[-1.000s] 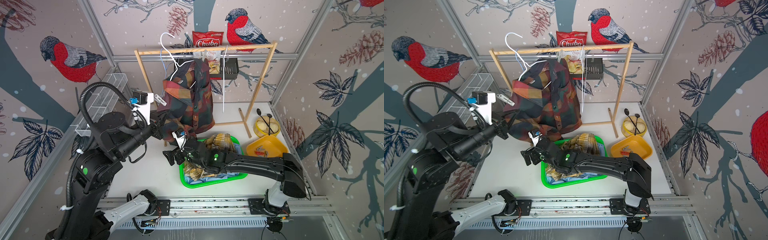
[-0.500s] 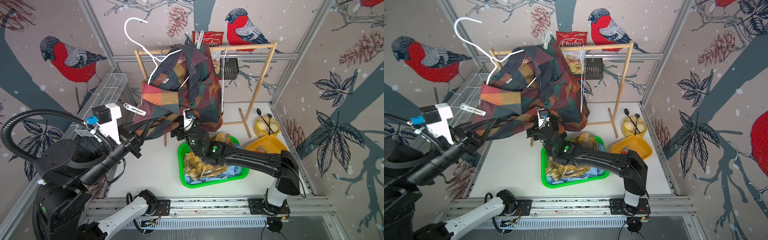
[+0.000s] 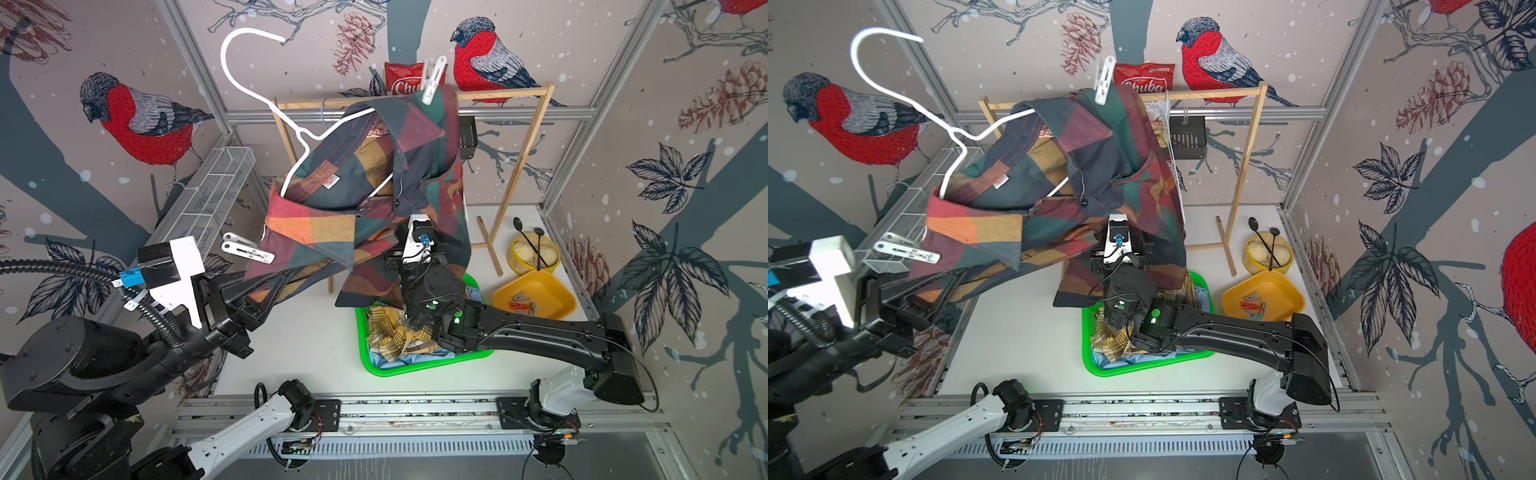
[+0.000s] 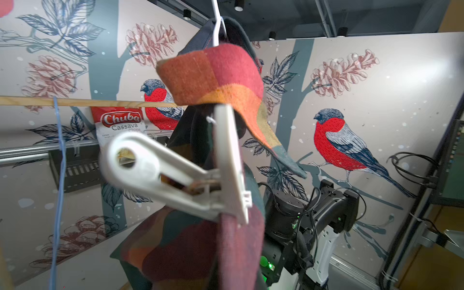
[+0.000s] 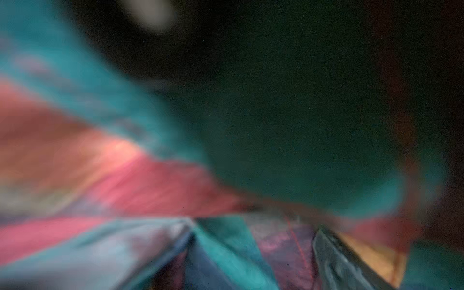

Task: Remove the clothespins securing long-sleeve shirts to the hanger
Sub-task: Place the long-sleeve shirt at the bin.

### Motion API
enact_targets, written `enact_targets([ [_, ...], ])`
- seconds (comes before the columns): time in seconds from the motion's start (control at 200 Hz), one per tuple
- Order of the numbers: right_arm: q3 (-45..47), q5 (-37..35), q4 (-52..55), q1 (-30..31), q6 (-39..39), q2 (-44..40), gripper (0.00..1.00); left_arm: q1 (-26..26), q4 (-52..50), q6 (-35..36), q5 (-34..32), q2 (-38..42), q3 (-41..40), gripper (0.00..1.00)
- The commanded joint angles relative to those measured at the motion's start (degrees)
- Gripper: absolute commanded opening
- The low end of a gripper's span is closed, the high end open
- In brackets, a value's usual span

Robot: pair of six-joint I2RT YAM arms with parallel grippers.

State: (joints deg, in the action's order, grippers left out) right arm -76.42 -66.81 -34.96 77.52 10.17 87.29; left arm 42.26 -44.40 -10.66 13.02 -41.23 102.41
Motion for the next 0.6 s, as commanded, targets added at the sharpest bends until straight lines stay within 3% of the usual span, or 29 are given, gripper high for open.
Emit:
enact_targets([
  [0.0, 2.2, -7.4, -5.1, 2.0, 0.6, -2.8, 1.0, 1.0, 3.2, -1.0, 2.5, 1.2, -0.1, 0.0],
  [0.08, 3.9, -10.6, -4.7, 4.0, 0.2, -3.4, 1.0, 1.3, 3.0, -0.9, 2.6, 2.3, -2.6, 0.0],
  [0.14, 4.7, -12.1, 0.5, 5.3, -4.3, -4.2, 1.0, 1.3, 2.8, -1.3, 2.4, 3.2, -5.1, 0.0],
  [0.305, 3.8, -12.1, 37.1, 6.7, -40.5, -5.0, 1.0, 1.3, 1.5, -2.0, 0.0, 4.9, -12.2, 0.0],
  [0.385, 5.6, -10.2, 46.9, 6.9, -51.8, -4.1, 1.0, 1.3, 1.6, -2.0, -0.3, 5.5, -16.8, 0.0],
  [0.59, 11.1, -3.9, 50.2, 7.1, -60.7, -1.5, 1.0, 1.3, 3.3, -2.5, -2.1, 7.4, -27.6, 0.0],
])
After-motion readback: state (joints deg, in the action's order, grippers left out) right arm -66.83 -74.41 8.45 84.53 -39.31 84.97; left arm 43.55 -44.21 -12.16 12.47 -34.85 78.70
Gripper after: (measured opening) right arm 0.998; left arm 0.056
